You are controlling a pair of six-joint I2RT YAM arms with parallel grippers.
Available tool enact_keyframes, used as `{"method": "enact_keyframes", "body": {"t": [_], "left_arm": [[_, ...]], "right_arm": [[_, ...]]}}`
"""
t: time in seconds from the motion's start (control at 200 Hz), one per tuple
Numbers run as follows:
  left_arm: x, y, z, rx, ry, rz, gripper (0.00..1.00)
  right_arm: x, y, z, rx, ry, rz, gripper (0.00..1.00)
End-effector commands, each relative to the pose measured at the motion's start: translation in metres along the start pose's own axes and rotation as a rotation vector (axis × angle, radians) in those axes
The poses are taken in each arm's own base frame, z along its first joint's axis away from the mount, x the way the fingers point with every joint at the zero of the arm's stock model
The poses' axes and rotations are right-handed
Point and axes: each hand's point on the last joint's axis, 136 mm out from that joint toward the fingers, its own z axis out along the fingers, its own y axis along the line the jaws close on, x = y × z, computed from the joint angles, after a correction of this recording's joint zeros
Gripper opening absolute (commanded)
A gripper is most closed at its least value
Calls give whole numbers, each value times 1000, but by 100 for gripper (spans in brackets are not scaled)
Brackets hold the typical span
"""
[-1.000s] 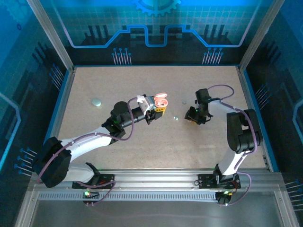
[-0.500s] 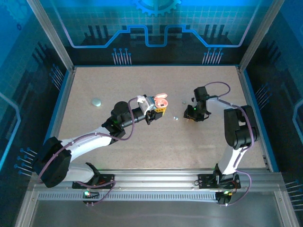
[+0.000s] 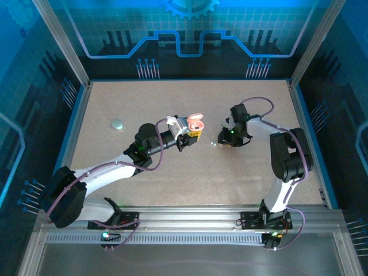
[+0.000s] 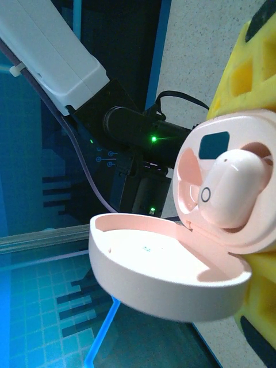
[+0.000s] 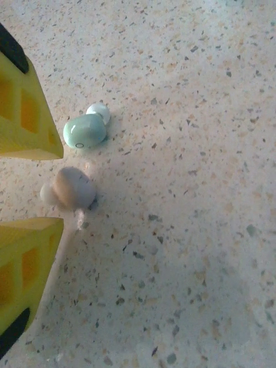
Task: Insert wireless bluetooth earbuds into charging case
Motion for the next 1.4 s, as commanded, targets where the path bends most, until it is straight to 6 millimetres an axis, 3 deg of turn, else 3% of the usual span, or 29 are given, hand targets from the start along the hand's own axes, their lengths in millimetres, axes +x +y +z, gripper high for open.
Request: {"method": "enact_keyframes", "body": {"t": [0.0,0.24,0.695,0.941,1.396], "left_arm": [[-13,-5,0,25,-35,-3,32],[-14,-5,-1,22,-38,-2,32],[-14,-5,-3,18,-41,1,32],[-14,-5,-4,15,-42,2,32],[-15,-5,-3,21,-44,1,32]], "right_arm": [[-1,11,-2,-9,17,-36,34],[-4,2,-4,83,17,-33,36],[-2,5,15,134,78,49,32],[0,8,20,154,94,19,27],[1,0,19,263,108,-27,27]]}}
